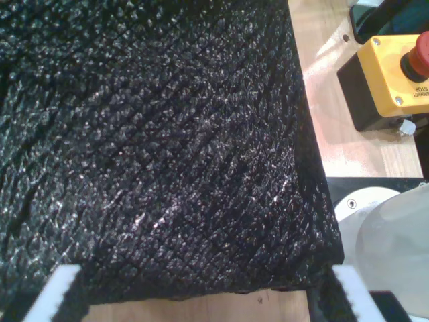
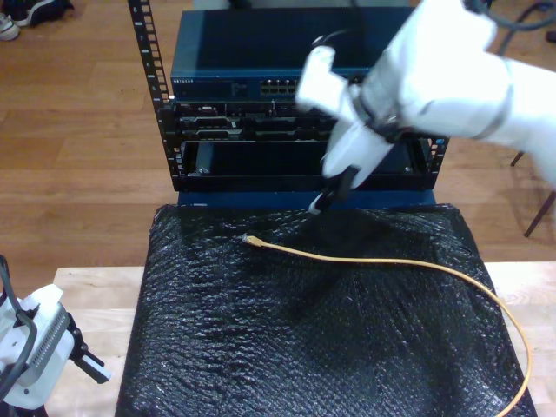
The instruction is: Grab the cable and plug it in
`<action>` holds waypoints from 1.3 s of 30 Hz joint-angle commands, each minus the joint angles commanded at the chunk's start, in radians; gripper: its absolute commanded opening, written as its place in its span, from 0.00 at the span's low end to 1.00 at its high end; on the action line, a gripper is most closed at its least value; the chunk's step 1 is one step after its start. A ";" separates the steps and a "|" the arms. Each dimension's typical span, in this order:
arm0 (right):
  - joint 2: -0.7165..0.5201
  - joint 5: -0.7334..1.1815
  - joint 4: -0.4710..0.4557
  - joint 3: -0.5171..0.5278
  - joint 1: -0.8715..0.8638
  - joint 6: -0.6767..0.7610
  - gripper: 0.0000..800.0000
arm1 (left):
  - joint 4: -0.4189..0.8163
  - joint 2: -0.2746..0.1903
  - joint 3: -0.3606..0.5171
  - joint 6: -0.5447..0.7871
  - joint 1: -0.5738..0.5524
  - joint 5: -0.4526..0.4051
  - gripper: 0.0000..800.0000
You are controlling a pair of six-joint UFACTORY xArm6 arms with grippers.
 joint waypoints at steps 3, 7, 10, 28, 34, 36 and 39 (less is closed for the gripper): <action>0.037 0.000 -0.101 -0.025 0.038 0.095 0.99 | 0.000 0.002 0.000 0.000 0.000 -0.002 1.00; 0.100 0.000 -0.261 -0.063 0.084 0.259 0.99 | 0.000 0.005 0.000 0.000 0.000 -0.002 1.00; 0.149 0.002 -0.342 -0.091 0.114 0.347 0.99 | 0.000 0.008 0.000 0.000 0.000 -0.002 1.00; 0.356 0.031 -0.523 -0.250 0.226 0.690 0.96 | 0.000 0.015 0.000 0.000 0.000 -0.002 1.00; 0.417 0.072 -0.525 -0.322 0.224 0.723 0.96 | 0.000 0.017 -0.002 0.000 0.000 -0.002 1.00; 0.428 0.072 -0.525 -0.330 0.226 0.735 0.95 | 0.000 0.017 -0.002 0.000 0.000 -0.002 1.00; 0.443 0.072 -0.525 -0.342 0.226 0.738 0.94 | 0.000 0.017 0.000 0.000 0.000 -0.002 1.00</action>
